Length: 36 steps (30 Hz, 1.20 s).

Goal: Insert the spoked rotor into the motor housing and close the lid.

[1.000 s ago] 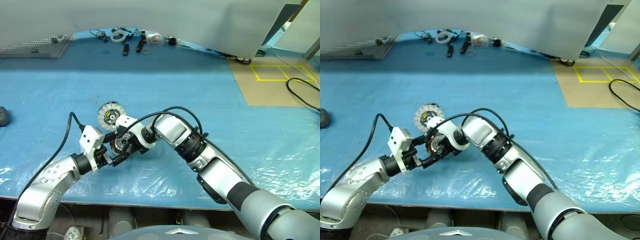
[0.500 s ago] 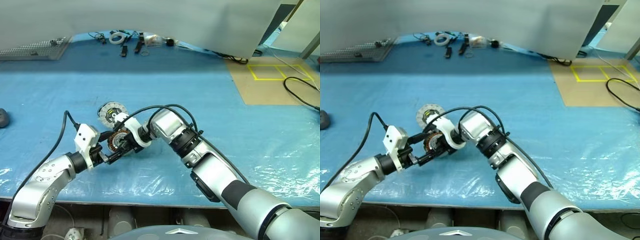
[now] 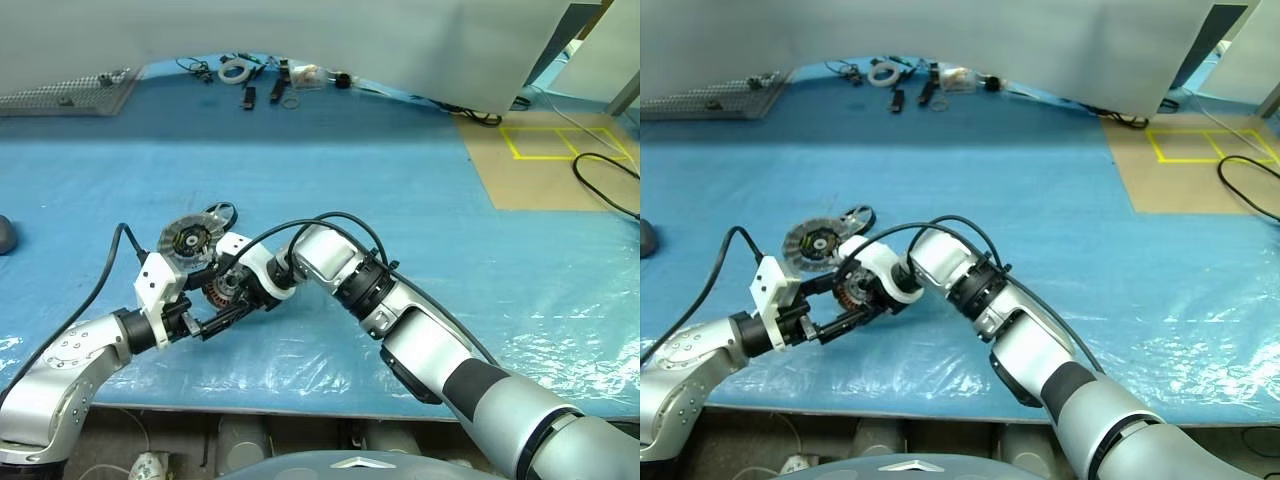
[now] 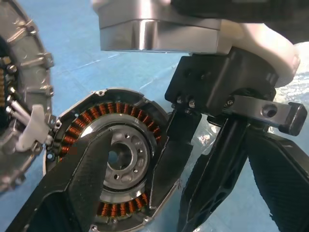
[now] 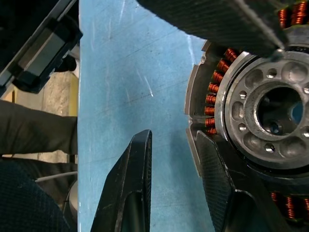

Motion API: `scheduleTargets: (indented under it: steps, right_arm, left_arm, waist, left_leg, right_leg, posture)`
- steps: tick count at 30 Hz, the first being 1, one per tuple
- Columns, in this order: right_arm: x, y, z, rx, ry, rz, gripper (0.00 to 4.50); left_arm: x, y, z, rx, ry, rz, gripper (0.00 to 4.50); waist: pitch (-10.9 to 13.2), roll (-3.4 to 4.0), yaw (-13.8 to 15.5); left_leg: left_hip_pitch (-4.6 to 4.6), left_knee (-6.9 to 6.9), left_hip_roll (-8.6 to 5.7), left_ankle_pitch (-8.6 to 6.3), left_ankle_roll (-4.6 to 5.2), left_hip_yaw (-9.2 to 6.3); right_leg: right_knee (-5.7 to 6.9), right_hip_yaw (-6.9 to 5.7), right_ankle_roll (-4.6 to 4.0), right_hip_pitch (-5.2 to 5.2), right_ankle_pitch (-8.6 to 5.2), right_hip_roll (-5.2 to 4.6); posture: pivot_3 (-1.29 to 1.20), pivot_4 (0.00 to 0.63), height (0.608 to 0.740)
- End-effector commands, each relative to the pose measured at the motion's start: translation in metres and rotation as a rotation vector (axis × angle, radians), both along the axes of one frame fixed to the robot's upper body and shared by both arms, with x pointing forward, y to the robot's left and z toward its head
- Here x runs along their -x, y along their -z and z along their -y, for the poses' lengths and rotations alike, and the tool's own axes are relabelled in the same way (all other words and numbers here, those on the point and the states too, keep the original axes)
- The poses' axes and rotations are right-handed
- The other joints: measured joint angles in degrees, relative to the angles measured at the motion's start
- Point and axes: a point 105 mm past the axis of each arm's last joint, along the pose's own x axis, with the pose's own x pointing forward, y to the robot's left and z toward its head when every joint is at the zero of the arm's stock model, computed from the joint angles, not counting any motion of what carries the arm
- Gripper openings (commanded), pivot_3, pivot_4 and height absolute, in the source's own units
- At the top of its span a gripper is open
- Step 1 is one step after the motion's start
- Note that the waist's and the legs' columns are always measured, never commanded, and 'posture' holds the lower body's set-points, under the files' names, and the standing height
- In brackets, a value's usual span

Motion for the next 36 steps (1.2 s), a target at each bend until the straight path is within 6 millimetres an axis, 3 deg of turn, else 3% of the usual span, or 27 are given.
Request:
scheduleTargets:
  steps: [1,10,18,23,26,31,36]
  right_arm:
    - [0.015,0.000,-0.012,0.003,-0.064,-0.025,1.47]
    - [0.004,-0.005,-0.011,0.000,-0.002,-0.030,1.47]
    - [-0.004,-0.008,-0.006,-0.005,0.034,-0.031,1.47]
    - [-0.011,-0.012,-0.005,-0.018,0.049,0.020,1.47]
    - [-0.014,-0.015,-0.005,-0.036,0.045,0.043,2.04]
    - [-0.010,-0.023,-0.003,-0.048,0.051,-0.010,3.53]
    - [-0.007,-0.049,0.008,-0.141,-0.030,-0.009,3.53]
  left_arm:
    - [-0.007,-0.021,-0.022,-0.039,-0.070,0.100,4.50]
    - [0.001,-0.025,-0.026,-0.069,-0.036,0.111,4.50]
    - [0.014,-0.019,-0.047,-0.185,-0.024,0.083,4.50]
    - [0.013,-0.022,-0.044,-0.180,-0.021,0.093,4.50]
    - [0.012,-0.027,-0.034,-0.154,-0.006,0.114,4.50]
    - [0.006,-0.031,-0.025,-0.141,-0.005,0.142,4.50]
    - [0.004,-0.034,-0.021,-0.127,-0.007,0.153,4.50]
  waist:
    - [0.0,-0.01,0.0]
    - [0.0,-0.02,0.0]
    - [0.0,-0.02,0.1]
    - [0.0,-0.02,0.2]
    - [0.0,-0.02,0.2]
    - [0.0,-0.03,0.2]
    - [0.0,-0.09,0.5]
  left_leg:
    - [-0.09,0.00,0.00,0.00,-0.01,0.00]
    - [-0.16,-0.02,0.06,-0.10,-0.18,-0.02]
    - [-0.14,-0.02,0.08,-0.11,-0.19,-0.03]
    - [-0.13,0.00,0.08,-0.10,-0.18,-0.03]
    - [-0.12,0.00,0.09,-0.10,-0.18,-0.03]
    - [-0.12,0.02,0.08,-0.10,-0.18,-0.03]
    - [-0.22,0.10,0.08,-0.10,-0.19,-0.03]
  right_leg:
    - [-0.02,-0.02,0.12,-0.05,0.07,0.00]
    - [-0.11,-0.10,0.24,-0.06,0.14,0.05]
    - [-0.11,-0.10,0.23,-0.05,0.13,0.04]
    - [-0.07,-0.11,0.23,-0.05,0.13,0.04]
    - [-0.06,-0.11,0.23,-0.05,0.13,0.05]
    - [0.00,-0.11,0.23,-0.05,0.13,0.04]
    - [-0.02,-0.14,0.25,-0.05,0.15,0.03]
  posture:
    - [0.00,0.150,0.740]
    - [0.00,0.150,0.740]
    - [0.00,0.150,0.740]
    - [0.00,0.150,0.740]
    - [0.00,0.150,0.740]
    - [0.00,0.150,0.740]
    - [0.00,0.150,0.740]
